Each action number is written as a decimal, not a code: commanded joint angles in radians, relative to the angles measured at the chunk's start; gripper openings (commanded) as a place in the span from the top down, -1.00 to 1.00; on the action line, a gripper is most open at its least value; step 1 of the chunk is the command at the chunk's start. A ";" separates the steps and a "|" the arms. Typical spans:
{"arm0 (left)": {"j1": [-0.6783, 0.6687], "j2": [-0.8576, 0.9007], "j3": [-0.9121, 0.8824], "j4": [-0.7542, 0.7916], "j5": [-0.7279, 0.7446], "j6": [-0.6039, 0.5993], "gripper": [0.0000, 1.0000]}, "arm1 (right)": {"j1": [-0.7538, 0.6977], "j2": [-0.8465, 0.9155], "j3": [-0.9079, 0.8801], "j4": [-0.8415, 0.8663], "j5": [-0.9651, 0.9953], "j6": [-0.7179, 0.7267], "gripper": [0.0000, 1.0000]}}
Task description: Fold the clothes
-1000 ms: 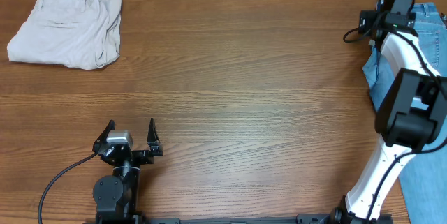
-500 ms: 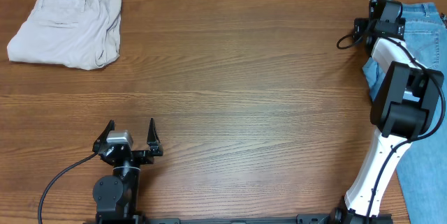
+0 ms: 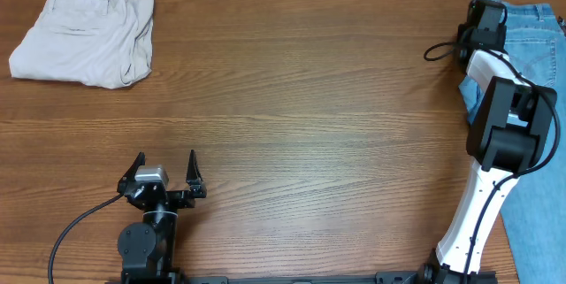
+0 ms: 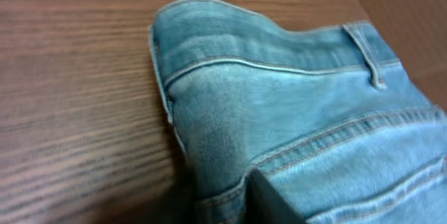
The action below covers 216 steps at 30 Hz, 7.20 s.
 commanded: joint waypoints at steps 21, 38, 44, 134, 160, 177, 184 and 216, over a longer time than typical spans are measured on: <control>0.007 -0.010 -0.004 0.000 -0.010 0.018 -1.00 | 0.087 -0.211 0.083 -0.171 -0.027 0.172 0.92; 0.007 -0.010 -0.004 0.000 -0.010 0.018 -0.99 | 0.285 -0.487 0.083 -0.384 -0.021 0.246 0.92; 0.007 -0.010 -0.004 0.000 -0.010 0.019 -1.00 | 0.425 -0.490 0.080 -0.459 -0.264 0.387 0.92; 0.006 -0.010 -0.004 0.085 0.090 -0.012 -1.00 | 0.615 -0.747 -0.018 -1.144 -0.415 0.870 -1.00; 0.034 1.181 0.977 -0.248 0.222 0.257 -0.99 | 0.615 -0.747 -0.018 -1.082 -0.416 0.871 -1.00; 0.173 1.720 1.174 -0.373 0.021 0.524 -0.99 | 0.615 -0.747 -0.018 -1.129 -0.416 0.870 -1.00; 0.249 1.764 1.174 -0.424 0.121 0.610 -1.00 | 0.615 -0.747 -0.018 -1.126 -0.416 0.871 -1.00; 0.328 1.946 1.173 -0.434 0.166 0.522 0.92 | 0.615 -0.747 -0.018 -1.126 -0.415 0.870 -1.00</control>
